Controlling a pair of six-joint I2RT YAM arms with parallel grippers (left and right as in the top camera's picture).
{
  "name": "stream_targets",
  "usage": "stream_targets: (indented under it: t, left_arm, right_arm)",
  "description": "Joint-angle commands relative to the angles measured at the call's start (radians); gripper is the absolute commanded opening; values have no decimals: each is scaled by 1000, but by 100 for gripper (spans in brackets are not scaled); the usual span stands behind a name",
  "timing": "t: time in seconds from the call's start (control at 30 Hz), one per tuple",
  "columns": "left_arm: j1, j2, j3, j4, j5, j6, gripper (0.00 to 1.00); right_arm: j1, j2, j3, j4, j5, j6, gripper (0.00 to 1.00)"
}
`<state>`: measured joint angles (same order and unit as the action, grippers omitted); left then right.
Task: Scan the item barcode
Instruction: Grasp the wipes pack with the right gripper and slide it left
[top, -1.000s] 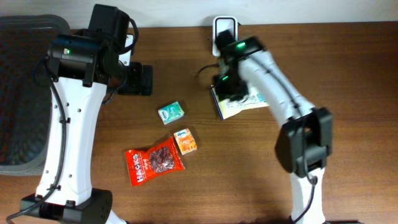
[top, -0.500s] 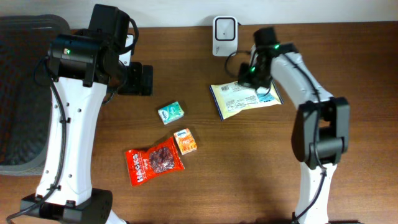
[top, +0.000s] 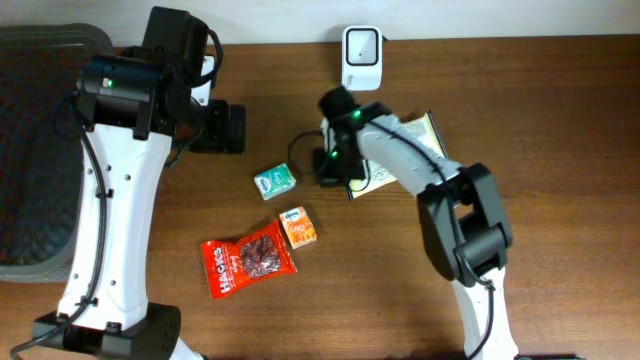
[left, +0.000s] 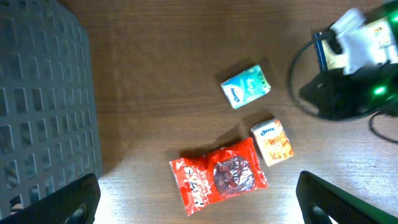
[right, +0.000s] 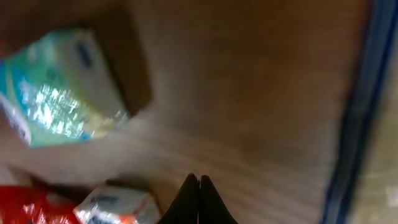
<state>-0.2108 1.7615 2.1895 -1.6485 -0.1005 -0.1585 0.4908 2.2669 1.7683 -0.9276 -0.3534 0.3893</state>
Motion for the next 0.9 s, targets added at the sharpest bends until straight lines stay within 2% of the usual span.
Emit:
stream_targets:
  t: [0.0, 0.1, 0.23, 0.33, 0.5, 0.7, 0.87]
  left_arm:
    - [2, -5, -2, 2, 7, -9, 99]
    - [2, -5, -2, 2, 7, -9, 99]
    - [2, -5, -2, 2, 7, -9, 99]
    - [2, -5, -2, 2, 7, -9, 99]
    - [2, -5, -2, 2, 7, -9, 99]
    - [2, -5, -2, 2, 7, -9, 99]
    - [2, -5, -2, 2, 7, -9, 99]
  right_arm:
    - [-28, -7, 34, -55, -2, -6, 4]
    - [-72, -43, 104, -119, 13, -50, 4]
    - [-183, -68, 224, -218, 194, -51, 4]
    - [-283, -55, 231, -217, 280, -51, 4]
    - [-369, 21, 224, -210, 279, -51, 4]
    - [-360, 105, 219, -210, 208, -51, 4]
    - [-294, 131, 168, -212, 122, -51, 4]
